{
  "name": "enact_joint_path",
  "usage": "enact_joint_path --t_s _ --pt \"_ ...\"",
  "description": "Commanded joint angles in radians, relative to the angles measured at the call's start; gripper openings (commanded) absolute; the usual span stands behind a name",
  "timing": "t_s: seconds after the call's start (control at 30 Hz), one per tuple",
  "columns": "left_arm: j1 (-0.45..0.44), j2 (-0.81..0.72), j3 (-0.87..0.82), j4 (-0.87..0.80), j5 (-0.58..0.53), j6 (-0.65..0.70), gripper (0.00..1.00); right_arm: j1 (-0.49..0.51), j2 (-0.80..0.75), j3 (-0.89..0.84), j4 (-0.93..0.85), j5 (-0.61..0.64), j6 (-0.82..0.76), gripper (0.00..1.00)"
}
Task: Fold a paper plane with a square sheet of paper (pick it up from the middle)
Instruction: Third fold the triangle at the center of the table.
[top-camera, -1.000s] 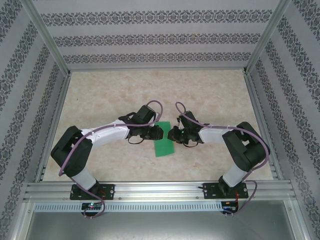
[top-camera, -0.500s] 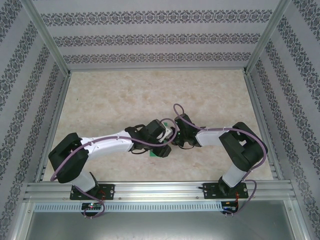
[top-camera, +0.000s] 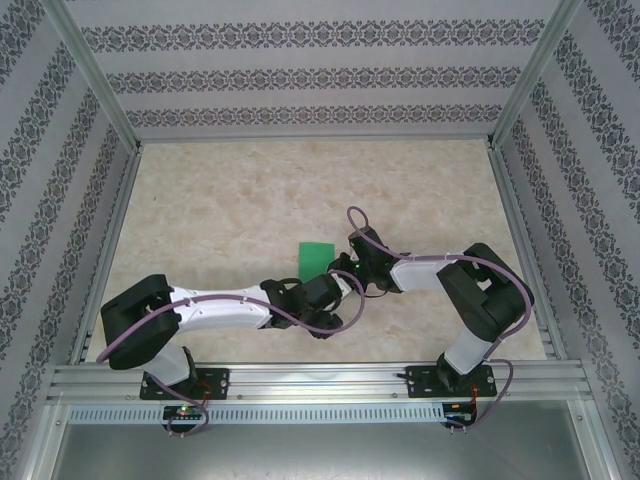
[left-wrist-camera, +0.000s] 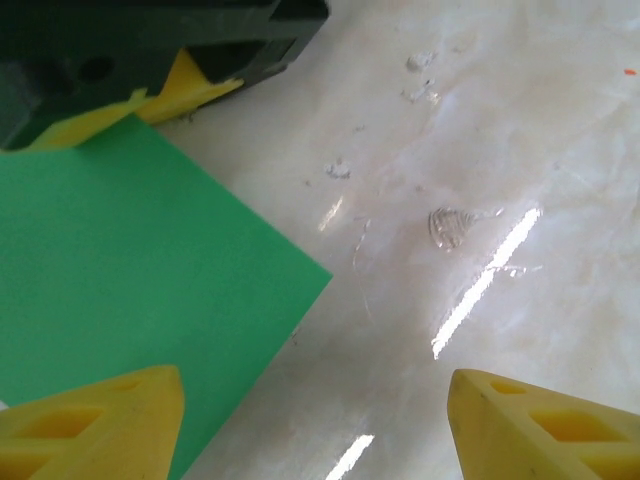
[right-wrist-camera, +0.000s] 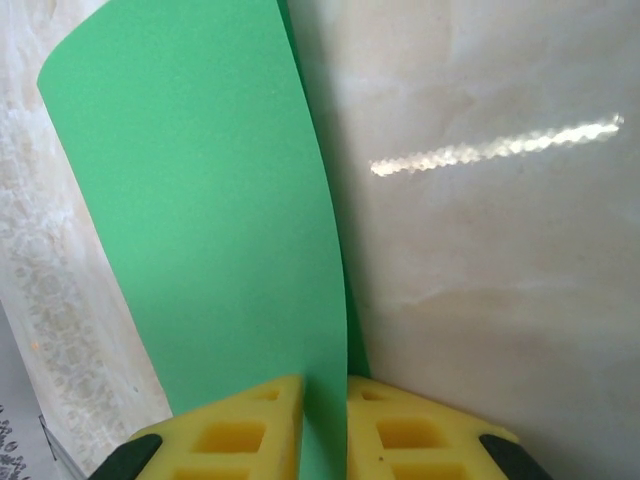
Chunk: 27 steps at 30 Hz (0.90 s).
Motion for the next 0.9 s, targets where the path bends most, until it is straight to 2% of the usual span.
enact_joint_path --t_s 0.0,0.1,0.2,0.37,0.57,0.8,0.87 --pt "-0.041 0.042 0.013 0.055 -0.119 0.026 0.71 0.007 0.021 0.021 -0.006 0.01 0.005 0.18" --pt "-0.052 0.066 0.023 0.057 -0.172 0.014 0.7 0.008 0.019 0.021 -0.013 0.013 0.007 0.18" --pt "-0.054 0.069 0.015 0.064 -0.217 0.0 0.61 0.006 0.016 0.022 -0.016 0.013 0.006 0.19" --pt "-0.054 0.059 0.013 0.066 -0.28 -0.017 0.27 0.005 0.015 0.025 -0.02 0.007 0.002 0.2" --pt "-0.052 0.023 0.004 0.067 -0.323 -0.024 0.0 0.003 0.001 0.03 -0.036 0.007 -0.007 0.22" --pt "-0.029 -0.03 -0.015 0.077 -0.275 -0.019 0.0 -0.002 -0.035 0.036 -0.066 0.011 -0.032 0.26" --pt "-0.008 -0.051 -0.027 0.08 -0.242 -0.017 0.0 -0.006 -0.055 0.039 -0.086 0.009 -0.047 0.3"
